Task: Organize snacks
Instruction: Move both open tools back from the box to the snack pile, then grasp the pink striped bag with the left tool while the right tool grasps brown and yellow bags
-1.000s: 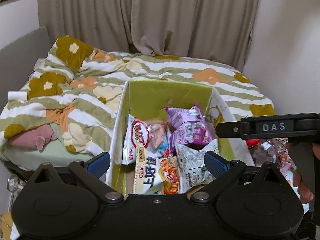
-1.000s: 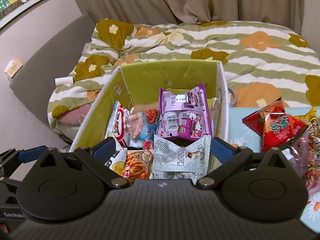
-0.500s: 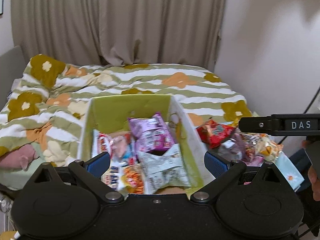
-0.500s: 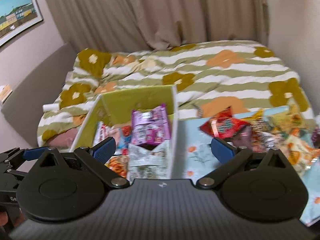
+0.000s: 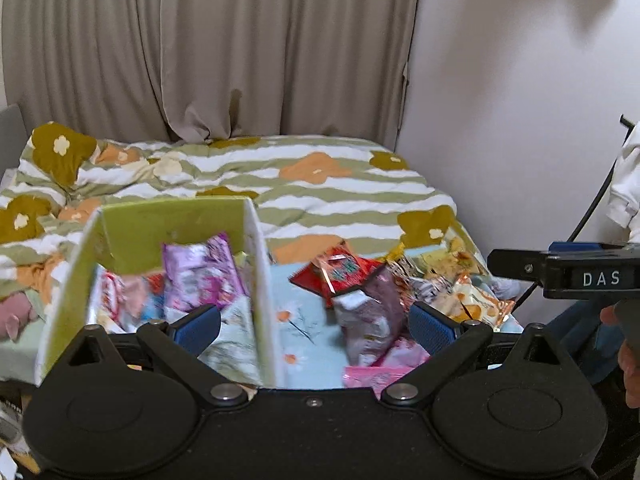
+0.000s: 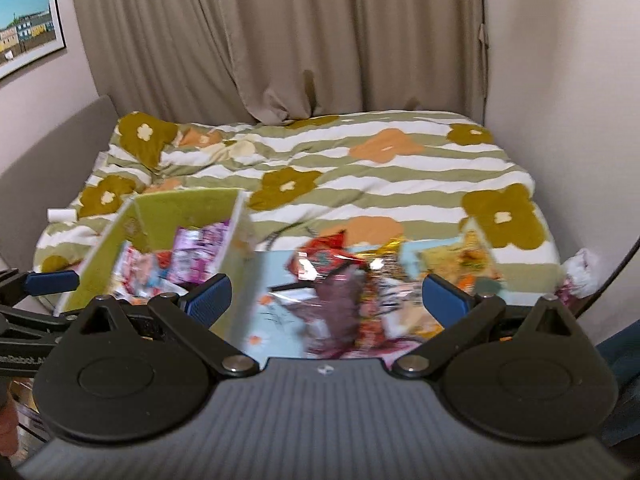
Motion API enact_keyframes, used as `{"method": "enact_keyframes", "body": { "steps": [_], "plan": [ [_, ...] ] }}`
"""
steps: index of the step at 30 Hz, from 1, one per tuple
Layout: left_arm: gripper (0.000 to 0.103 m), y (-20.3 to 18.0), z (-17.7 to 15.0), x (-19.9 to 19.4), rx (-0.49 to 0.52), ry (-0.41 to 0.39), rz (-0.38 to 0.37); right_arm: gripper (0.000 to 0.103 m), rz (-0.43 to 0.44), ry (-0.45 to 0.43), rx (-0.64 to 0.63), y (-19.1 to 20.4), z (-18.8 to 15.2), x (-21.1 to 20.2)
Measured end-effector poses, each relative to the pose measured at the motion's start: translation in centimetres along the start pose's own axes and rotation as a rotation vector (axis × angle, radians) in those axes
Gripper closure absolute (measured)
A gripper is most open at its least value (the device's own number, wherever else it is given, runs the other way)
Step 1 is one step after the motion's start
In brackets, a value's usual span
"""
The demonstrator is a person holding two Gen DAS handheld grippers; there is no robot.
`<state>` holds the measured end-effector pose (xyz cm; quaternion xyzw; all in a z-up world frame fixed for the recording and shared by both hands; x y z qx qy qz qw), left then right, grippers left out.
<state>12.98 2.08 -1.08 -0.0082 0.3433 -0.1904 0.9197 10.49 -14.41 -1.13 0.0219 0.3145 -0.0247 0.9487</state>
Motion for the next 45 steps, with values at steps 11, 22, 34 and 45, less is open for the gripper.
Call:
{"method": "enact_keyframes", "body": {
  "steps": [11, 22, 34, 45],
  "plan": [
    [0.001, -6.7, -3.7, 6.5, -0.042, 0.111, 0.014, 0.0, 0.08, 0.039, -0.055, -7.2, -1.0, 4.6],
    [0.001, -8.1, -7.9, 14.7, -0.044, 0.265, 0.037, 0.0, 0.171, 0.116, -0.091, -8.6, -3.2, 12.6],
    [0.004, -7.3, -11.2, 19.3, -0.068, 0.354, 0.045, 0.0, 0.171, 0.186, -0.082, -8.2, -4.0, 19.1],
    [0.015, -6.8, -11.9, 20.0, -0.095, 0.35, 0.025, 0.0, 0.193, 0.27, -0.068, -8.5, -4.2, 21.9]
  ]
}}
Point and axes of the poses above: each gripper's, at about its wrist camera, not at the fingertips, and x roughly the way its jaws point, y to its left, z to its top, the point moved 2 cm from there along x, roughly the way its jaws point, and after that the axes turned 5 degrees about -z, right-handed, at the moved point
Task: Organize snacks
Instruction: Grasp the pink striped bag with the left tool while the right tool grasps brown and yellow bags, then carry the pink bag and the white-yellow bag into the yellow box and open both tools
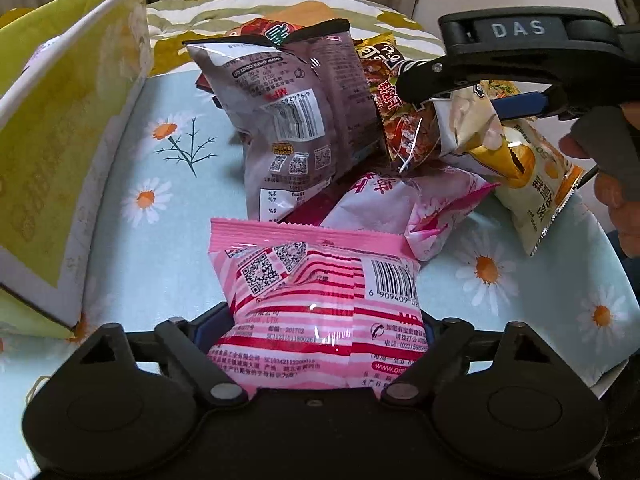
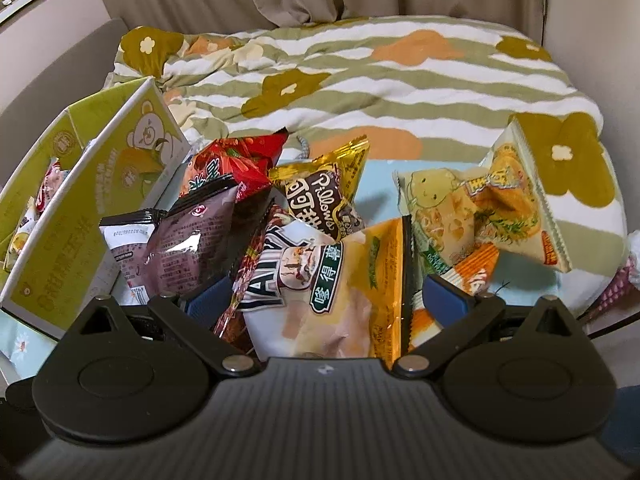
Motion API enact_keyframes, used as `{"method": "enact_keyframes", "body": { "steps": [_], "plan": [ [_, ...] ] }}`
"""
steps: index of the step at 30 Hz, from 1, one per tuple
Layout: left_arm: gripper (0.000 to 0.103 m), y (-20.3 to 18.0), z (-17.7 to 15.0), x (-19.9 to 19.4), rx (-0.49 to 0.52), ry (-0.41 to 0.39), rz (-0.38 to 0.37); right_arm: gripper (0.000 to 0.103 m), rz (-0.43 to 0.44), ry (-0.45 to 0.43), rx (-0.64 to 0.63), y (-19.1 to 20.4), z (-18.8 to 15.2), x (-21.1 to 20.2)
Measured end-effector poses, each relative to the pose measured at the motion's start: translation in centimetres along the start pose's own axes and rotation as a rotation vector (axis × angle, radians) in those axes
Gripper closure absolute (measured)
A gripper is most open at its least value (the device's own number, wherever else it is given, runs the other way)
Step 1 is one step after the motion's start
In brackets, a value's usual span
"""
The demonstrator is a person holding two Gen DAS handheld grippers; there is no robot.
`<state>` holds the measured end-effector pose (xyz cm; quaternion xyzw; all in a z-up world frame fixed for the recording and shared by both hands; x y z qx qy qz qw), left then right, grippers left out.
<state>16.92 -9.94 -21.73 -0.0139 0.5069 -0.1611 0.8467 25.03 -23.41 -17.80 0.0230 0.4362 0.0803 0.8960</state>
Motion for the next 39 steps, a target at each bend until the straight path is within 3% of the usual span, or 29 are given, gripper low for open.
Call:
{"method": "enact_keyframes", "body": {
  "steps": [9, 22, 24, 27, 30, 39],
  "plan": [
    [0.017, 1.4, -0.8, -1.2, -0.076, -0.022, 0.019, 0.0, 0.024, 0.058, 0.01, 0.1, 0.5, 2.0],
    [0.017, 1.9, -0.7, -1.9, -0.074, -0.032, 0.018, 0.0, 0.025, 0.106, -0.045, 1.2, 0.7, 3.7],
    [0.017, 1.9, -0.7, -2.0, -0.074, -0.033, 0.018, 0.0, 0.043, 0.104, -0.054, 1.3, 0.5, 3.5],
    [0.017, 2.0, -0.7, -2.3, -0.076, -0.038, 0.019, 0.011, 0.053, 0.097, -0.067, 1.7, 0.4, 3.1],
    [0.017, 2.0, -0.6, -2.8, -0.077, -0.05, 0.02, 0.015, 0.046, 0.086, -0.051, 1.7, 0.3, 2.7],
    [0.017, 1.1, -0.3, -5.5, -0.051, -0.094, 0.025, 0.015, 0.064, 0.04, -0.004, 1.8, 0.3, -0.3]
  ]
}}
Point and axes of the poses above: each gripper's, at about its wrist camera, not at the fingertips, and x roughly the way its jaws point, y to its left, z to its top, the point moved 2 cm from there along x, roughly the way its jaws point, and after that the axes turned 5 degrees about -z, right-handed, at the moved point
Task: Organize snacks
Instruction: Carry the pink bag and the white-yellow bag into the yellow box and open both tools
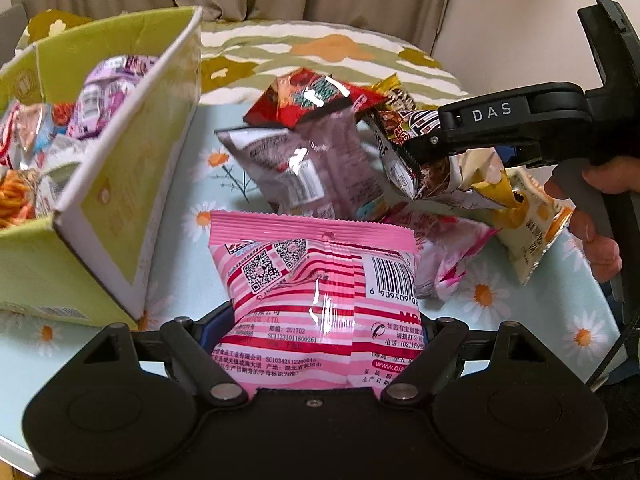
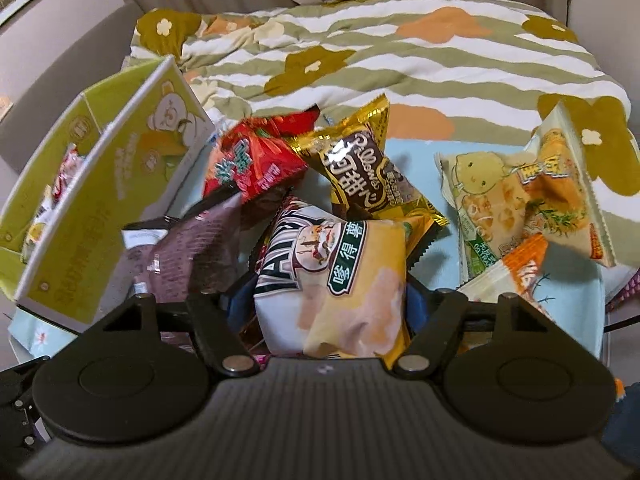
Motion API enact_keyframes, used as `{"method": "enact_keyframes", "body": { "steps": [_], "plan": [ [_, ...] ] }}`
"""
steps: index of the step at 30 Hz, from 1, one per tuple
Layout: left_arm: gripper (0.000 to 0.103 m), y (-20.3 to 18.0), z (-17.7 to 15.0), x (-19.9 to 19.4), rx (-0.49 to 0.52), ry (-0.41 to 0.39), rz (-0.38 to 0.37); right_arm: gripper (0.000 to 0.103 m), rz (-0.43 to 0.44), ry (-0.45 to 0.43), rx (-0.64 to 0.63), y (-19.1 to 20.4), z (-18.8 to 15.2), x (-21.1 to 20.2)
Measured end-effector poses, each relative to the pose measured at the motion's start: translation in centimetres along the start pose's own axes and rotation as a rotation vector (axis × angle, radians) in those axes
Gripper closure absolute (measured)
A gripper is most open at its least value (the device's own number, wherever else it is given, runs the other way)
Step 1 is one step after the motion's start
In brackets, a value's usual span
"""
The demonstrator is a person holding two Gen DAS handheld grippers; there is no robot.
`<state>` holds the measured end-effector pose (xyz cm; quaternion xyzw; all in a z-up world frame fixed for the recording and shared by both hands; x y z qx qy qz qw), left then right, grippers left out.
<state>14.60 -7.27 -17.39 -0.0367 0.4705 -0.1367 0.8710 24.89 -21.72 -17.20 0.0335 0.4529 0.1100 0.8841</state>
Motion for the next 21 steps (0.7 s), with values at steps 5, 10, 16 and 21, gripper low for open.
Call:
{"method": "enact_keyframes", "body": {
  "steps": [5, 10, 16, 21],
  "plan": [
    [0.017, -0.4, 0.6, -2.1, 0.016, -0.036, -0.005, 0.015, -0.003, -0.043, -0.001, 0.6, 0.3, -2.6],
    [0.017, -0.9, 1.2, -4.9, 0.027, -0.085, -0.01, 0.015, 0.003, -0.094, -0.01, 1.6, 0.8, -5.5],
    [0.017, -0.7, 2.0, -9.3, 0.021, -0.16, 0.02, 0.015, 0.034, -0.159, -0.043, 4.0, 1.3, -9.4],
    [0.017, 0.7, 2.9, -13.2, 0.01, -0.23, 0.099, 0.015, 0.082, -0.208, -0.074, 6.4, 2.3, -12.1]
  ]
}}
Point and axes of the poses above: each gripper's, at about its wrist camera, not at the fingertips, and x roughly the way its jaws point, y to its left, z to its top, the point moved 2 cm from there along x, roughly the way its jaws point, and after that the axes turned 5 degrees about -z, right-handed, at the moved point
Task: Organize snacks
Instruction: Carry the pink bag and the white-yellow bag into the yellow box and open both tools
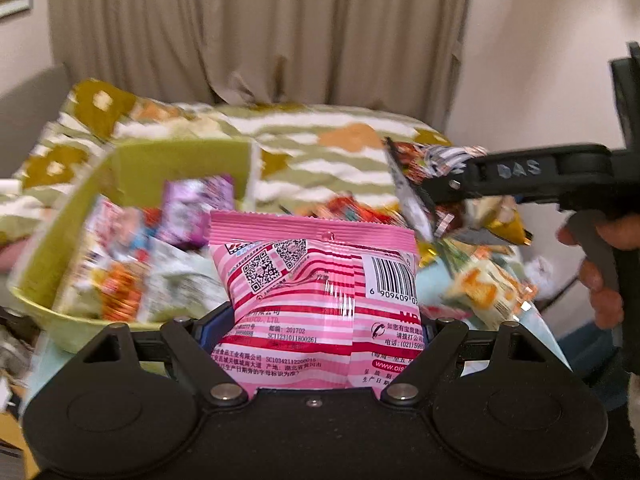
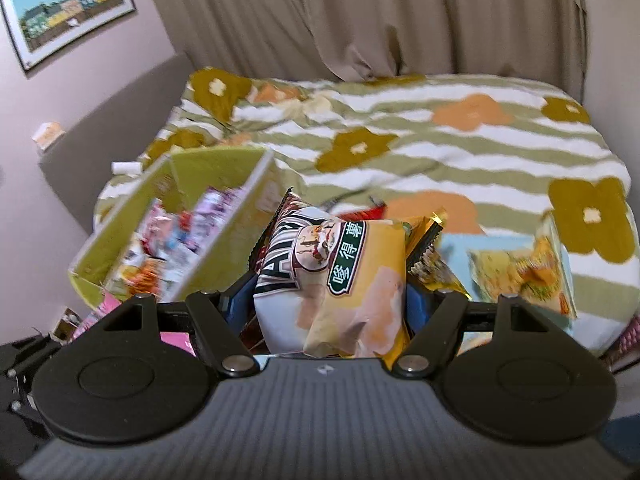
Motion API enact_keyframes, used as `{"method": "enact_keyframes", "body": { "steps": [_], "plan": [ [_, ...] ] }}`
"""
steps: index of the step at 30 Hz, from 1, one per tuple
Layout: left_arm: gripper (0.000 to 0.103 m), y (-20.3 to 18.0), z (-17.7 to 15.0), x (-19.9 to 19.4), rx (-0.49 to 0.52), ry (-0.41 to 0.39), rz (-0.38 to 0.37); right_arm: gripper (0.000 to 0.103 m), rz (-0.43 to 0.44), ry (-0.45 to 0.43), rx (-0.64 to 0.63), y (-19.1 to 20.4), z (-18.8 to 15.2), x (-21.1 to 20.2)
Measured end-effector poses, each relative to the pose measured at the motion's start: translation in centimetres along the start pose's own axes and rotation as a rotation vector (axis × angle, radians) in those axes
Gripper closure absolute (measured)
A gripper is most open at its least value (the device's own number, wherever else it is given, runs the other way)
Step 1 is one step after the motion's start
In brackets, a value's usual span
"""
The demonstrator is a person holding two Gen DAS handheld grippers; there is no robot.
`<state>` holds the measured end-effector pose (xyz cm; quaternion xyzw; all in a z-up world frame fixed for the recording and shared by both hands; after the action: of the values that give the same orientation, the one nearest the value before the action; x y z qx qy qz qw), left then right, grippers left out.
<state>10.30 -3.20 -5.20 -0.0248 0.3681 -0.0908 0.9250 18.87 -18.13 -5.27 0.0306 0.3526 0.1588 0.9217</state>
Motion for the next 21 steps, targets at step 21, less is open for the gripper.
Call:
{"method": "enact_keyframes", "body": {
  "steps": [21],
  "plan": [
    [0.017, 18.3, 11.8, 1.9, 0.008, -0.067, 0.06, 0.015, -0.004, -0.088, 0.017, 14.3, 8.8, 5.7]
  ]
}}
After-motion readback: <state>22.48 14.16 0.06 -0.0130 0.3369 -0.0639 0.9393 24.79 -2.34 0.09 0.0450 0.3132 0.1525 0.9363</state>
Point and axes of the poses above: each gripper's, at about its wrist camera, not at the fingertips, and x roughly the way its jaws point, y to its left, z to its top, the point moved 2 cm from there along x, roughly the way its jaws point, and after that the axes turned 5 degrees about -z, right-handed, at the moved point
